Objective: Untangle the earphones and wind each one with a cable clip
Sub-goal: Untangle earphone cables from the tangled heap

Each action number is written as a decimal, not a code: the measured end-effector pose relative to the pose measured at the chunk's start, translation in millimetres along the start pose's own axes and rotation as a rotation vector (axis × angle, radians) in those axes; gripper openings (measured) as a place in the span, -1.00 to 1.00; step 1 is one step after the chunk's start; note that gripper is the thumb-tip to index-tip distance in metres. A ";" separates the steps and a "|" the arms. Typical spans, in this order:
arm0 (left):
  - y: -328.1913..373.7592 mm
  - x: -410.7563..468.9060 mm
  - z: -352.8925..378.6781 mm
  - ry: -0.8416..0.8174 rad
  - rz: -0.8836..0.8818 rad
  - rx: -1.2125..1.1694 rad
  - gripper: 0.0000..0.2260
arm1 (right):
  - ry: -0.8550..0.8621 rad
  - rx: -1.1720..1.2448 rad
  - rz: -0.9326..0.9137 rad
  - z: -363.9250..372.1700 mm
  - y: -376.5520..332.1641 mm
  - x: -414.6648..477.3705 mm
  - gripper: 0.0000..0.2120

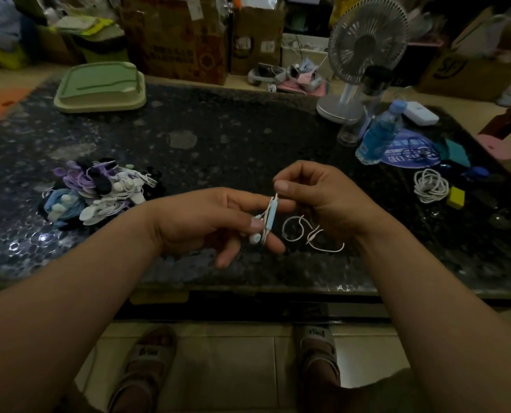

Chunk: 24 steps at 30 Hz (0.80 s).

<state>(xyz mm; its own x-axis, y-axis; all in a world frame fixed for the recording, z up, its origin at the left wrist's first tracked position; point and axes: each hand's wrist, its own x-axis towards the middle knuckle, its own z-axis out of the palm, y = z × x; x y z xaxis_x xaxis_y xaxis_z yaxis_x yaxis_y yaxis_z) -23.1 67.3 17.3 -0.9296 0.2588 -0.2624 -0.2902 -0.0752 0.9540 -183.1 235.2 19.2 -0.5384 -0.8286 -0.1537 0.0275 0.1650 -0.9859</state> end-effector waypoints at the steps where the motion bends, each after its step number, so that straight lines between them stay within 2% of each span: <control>1: 0.2 0.9 1.7 0.021 0.026 -0.026 -0.56 | 0.011 0.045 0.019 1.8 2.9 1.1 -0.98; 4: -2.1 7.8 4.4 0.175 0.130 -0.168 -0.55 | 0.029 0.101 0.043 16.9 17.3 5.7 -0.87; 7: -6.3 17.5 0.1 0.399 0.178 -0.248 -0.55 | 0.041 -0.072 0.048 38.1 26.7 4.7 -0.83; 11: -9.0 21.4 -4.3 0.598 0.206 -0.149 -0.57 | 0.019 -0.448 0.031 52.8 21.3 -0.9 -0.78; 15: -15.6 21.7 -4.5 0.746 0.216 0.048 -0.53 | -0.037 -0.532 0.004 58.1 13.4 -7.7 -0.78; 20: -27.0 24.5 -4.3 0.745 0.198 0.460 -0.52 | -0.028 -0.783 -0.076 55.2 11.3 -7.9 -0.79; 24: -33.7 22.6 -9.1 0.604 0.100 0.651 -0.52 | 0.114 -0.791 -0.043 32.8 3.3 -8.5 -0.92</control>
<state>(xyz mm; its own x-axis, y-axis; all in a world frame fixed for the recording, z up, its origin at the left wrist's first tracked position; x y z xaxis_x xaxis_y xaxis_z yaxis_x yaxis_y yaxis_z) -36.3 66.9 -22.1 -0.9582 -0.2845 -0.0295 -0.1854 0.5392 0.8215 -150.8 225.3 15.1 -0.6089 -0.7904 -0.0666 -0.5780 0.4996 -0.6452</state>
